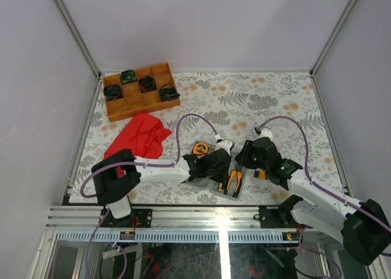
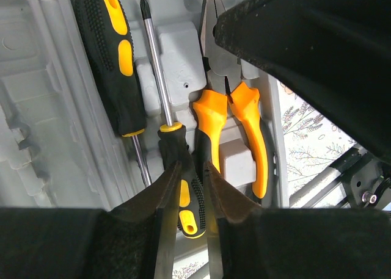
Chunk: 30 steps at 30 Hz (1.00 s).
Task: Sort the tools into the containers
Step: Adjust the screwdriver in the storage box.
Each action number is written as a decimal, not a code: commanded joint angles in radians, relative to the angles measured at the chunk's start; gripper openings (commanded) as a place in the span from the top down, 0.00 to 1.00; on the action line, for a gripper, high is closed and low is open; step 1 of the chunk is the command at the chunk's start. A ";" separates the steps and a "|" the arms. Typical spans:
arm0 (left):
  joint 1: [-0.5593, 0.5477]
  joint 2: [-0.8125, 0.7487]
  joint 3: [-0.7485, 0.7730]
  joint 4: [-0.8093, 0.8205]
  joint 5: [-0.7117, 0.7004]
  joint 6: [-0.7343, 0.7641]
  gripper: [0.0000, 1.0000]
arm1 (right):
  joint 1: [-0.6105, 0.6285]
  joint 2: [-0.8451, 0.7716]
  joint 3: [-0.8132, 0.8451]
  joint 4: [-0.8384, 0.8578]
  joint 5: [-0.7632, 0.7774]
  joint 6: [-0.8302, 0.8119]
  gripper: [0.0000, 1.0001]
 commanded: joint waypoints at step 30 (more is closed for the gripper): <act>-0.002 0.048 0.026 0.006 0.022 0.035 0.82 | -0.007 -0.059 0.031 -0.048 0.071 0.098 0.60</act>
